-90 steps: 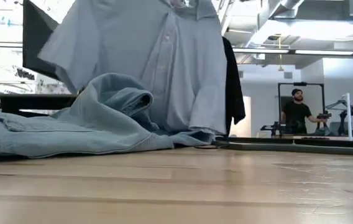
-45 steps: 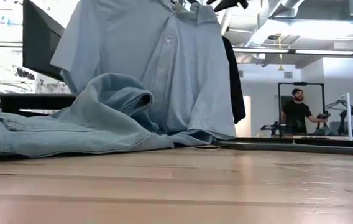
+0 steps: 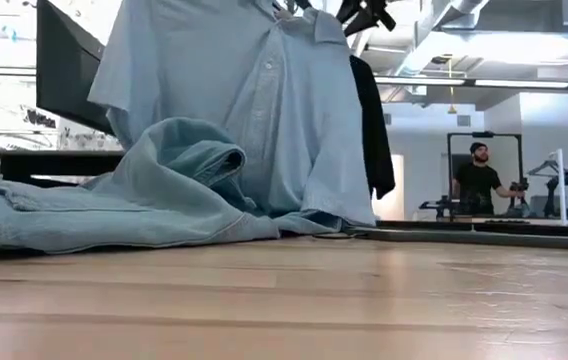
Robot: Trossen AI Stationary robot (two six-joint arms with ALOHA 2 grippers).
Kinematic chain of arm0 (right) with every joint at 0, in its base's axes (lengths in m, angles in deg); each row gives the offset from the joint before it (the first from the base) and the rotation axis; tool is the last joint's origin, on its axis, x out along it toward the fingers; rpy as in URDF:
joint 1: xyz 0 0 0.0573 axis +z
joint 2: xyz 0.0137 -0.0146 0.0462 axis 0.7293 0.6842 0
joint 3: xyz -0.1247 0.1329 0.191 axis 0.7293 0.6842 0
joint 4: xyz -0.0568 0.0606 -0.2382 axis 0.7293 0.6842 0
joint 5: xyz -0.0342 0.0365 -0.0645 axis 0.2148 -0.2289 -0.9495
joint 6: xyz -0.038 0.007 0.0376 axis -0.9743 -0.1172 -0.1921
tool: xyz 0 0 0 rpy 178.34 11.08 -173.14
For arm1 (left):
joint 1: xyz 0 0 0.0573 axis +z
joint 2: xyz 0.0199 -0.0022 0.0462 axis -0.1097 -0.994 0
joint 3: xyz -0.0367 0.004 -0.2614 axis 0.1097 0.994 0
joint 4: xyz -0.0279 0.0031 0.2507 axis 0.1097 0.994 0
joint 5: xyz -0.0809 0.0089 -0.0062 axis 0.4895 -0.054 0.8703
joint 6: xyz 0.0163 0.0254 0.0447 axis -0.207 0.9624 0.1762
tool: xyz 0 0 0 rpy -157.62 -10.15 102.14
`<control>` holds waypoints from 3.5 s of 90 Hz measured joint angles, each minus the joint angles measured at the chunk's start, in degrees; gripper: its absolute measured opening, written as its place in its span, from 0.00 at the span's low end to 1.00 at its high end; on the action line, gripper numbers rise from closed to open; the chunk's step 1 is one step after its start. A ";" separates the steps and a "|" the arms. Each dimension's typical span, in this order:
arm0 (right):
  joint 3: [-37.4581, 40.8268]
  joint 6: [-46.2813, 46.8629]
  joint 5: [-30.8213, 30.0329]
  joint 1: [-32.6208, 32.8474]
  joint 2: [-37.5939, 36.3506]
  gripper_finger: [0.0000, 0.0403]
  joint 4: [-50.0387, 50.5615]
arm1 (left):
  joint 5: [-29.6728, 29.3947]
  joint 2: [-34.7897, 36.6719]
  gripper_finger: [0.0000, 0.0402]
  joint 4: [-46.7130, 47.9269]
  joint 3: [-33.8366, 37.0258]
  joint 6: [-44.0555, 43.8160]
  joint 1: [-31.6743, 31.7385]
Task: Hang clothes
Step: Unhang the blue shirt from the rack
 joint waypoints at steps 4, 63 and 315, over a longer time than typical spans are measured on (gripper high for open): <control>0.00 -1.16 0.39 -0.41 0.01 0.26 0.78 | 0.10 0.00 0.06 0.00 0.00 0.28 -0.04; -0.06 -9.11 3.80 -3.97 -0.41 0.00 7.94 | 2.71 2.05 0.06 -2.96 0.11 -0.23 -0.05; 0.11 -8.61 26.50 -0.23 -7.67 0.37 10.04 | 6.76 4.94 0.06 -4.91 -0.24 -0.18 1.80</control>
